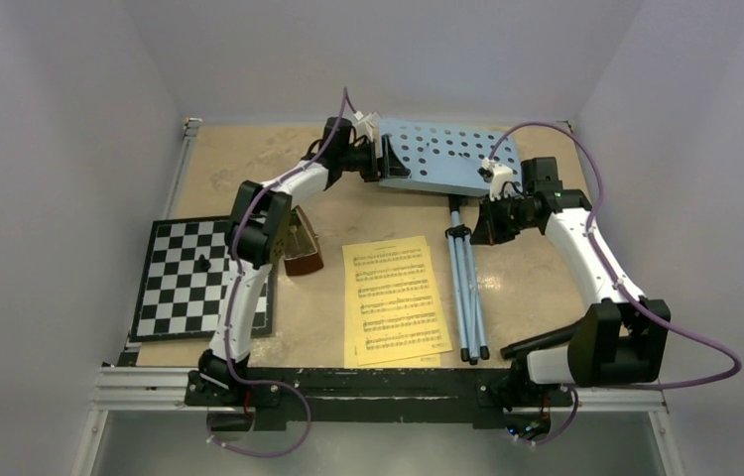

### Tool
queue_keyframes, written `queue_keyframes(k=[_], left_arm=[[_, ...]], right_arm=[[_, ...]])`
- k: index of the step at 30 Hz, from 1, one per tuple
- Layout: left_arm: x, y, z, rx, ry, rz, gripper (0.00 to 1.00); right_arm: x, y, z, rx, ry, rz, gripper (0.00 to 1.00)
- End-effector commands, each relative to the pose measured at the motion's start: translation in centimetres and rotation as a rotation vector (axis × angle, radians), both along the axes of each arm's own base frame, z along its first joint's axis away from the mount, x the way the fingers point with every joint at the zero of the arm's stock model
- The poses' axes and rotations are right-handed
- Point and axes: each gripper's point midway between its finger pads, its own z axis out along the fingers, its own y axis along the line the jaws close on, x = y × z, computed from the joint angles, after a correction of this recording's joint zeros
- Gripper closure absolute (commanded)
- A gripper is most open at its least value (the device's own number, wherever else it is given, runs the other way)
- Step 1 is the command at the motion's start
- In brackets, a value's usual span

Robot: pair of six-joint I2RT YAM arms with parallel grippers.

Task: Pack up the instrument practice props

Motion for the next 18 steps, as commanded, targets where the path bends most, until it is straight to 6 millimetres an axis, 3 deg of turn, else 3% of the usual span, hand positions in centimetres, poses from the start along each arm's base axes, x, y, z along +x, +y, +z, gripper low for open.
queue_keyframes(k=[1, 4, 7, 11, 12, 14, 16, 18], left_arm=[[1.3, 1.4, 5.2, 0.044, -0.097, 0.118, 0.15], [1.2, 2.3, 7.0, 0.065, -0.106, 0.176, 0.15], [0.8, 3.4, 7.7, 0.099, -0.088, 0.227, 0.02], [1.4, 4.8, 8.8, 0.157, -0.1, 0.307, 0.01], [1.6, 5.5, 8.7, 0.188, -0.092, 0.341, 0.01], [1.7, 7.0, 8.7, 0.243, -0.065, 0.412, 0.01], [1.4, 8.2, 9.2, 0.274, -0.044, 0.46, 0.01], [1.2, 9.0, 11.1, 0.267, -0.068, 0.474, 0.01]], right_arm=[[1.4, 0.4, 2.1, 0.027, -0.062, 0.009, 1.0], [1.9, 0.0, 2.2, 0.007, -0.076, 0.0, 1.0], [2.1, -0.2, 2.2, -0.009, -0.088, -0.005, 1.0], [2.3, -0.7, 1.9, -0.032, -0.086, -0.024, 1.0], [2.4, -0.9, 1.7, -0.044, -0.085, -0.037, 0.96], [2.4, -1.5, 1.4, -0.076, -0.075, -0.066, 0.75], [1.9, -1.7, 0.9, -0.088, -0.049, -0.093, 0.42], [1.2, -1.6, 0.3, -0.114, -0.024, -0.099, 0.03]])
